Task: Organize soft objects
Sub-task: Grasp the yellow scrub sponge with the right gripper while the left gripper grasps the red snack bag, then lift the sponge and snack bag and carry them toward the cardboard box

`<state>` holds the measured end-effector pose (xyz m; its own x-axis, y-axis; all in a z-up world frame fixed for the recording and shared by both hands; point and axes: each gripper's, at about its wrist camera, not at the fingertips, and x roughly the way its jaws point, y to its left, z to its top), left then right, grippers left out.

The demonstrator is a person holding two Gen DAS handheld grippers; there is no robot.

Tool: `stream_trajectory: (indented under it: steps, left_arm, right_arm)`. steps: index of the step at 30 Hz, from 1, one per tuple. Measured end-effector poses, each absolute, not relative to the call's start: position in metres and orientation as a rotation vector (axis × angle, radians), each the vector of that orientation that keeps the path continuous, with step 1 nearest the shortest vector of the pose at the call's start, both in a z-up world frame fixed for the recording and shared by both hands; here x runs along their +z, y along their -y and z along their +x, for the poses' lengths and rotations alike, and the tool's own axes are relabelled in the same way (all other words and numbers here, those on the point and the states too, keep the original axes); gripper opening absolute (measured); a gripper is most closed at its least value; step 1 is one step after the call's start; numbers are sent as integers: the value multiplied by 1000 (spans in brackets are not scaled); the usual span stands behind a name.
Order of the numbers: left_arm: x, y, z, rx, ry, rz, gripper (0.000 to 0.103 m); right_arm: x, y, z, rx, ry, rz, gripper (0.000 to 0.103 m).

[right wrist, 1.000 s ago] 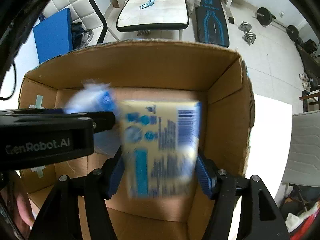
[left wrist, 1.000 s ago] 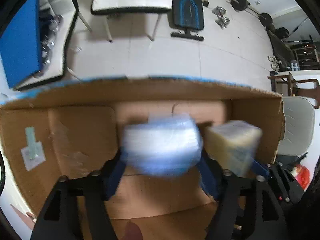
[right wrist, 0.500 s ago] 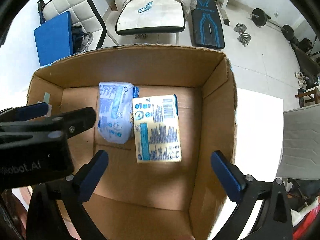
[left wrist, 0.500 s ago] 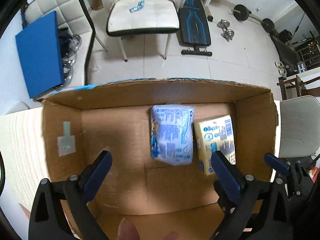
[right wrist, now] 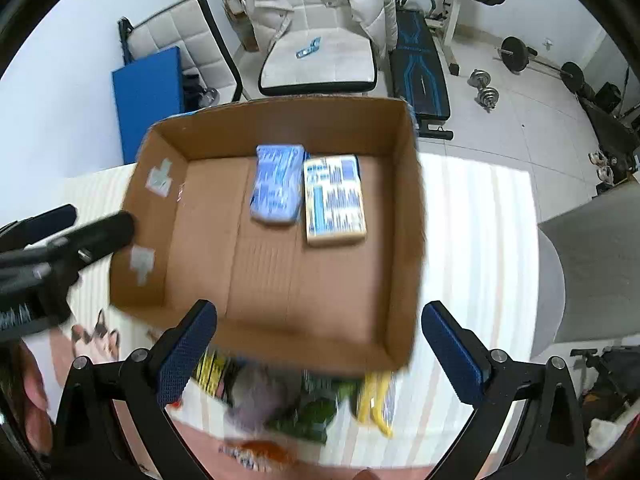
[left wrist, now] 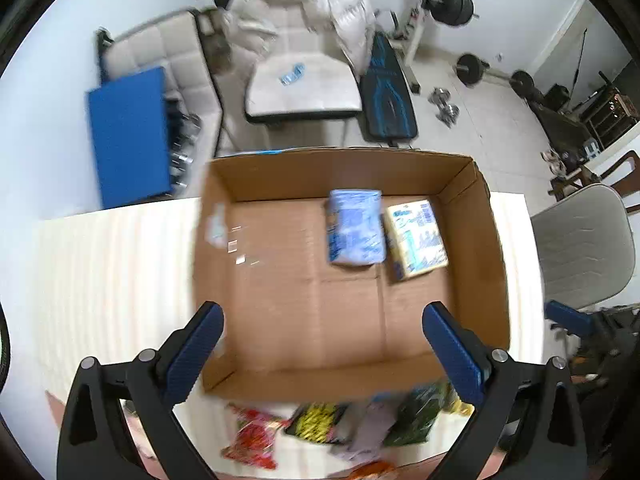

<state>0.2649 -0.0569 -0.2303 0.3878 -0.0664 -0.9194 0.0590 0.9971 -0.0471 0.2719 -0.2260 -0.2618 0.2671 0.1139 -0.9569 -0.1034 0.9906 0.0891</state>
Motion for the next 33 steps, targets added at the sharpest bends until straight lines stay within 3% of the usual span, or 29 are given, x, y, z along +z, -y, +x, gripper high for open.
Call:
stream_trajectory:
  steps: [4,9,10,12,14,22,23,24,27,33]
  left_arm:
    - [-242,41,202,-38,-1175,38,102]
    - [-311,27,149,4,-1297,-8,100]
    - [-328,23,144,9,-1334,-19,96]
    - [-361,19,138,16,-1427,-15,66]
    - [-387,16,132,40,-1496,1,59]
    - [-451,12,143,61,-1614,29,66]
    - [-452,14,146,62,-1612,49,66]
    - [-453,15,150,60,-1612,57,67]
    - [-451,14,155,50,-1611,37,67]
    - [-461,-3,159,72,-1614,7,66]
  right_arm:
    - [-265,246,212,124,-1296,21,103]
    - [-317,277,161,15,-1368,50,101]
    - [-332,283,157,5,-1399,77,97]
    - [-359,292,155,-14,-1443,114,70]
    - [-381,297,156,-38,-1465,117,67]
    - [-433,295,172,-31,-1543,166,67]
    - [-438,296,173,-34,-1557,175,64]
    - [-443,297,174,-44,-1572,192,50]
    - [-444,305,169,-65,-1574,231,45]
    - [-444,303,140,0,-1651,228,44]
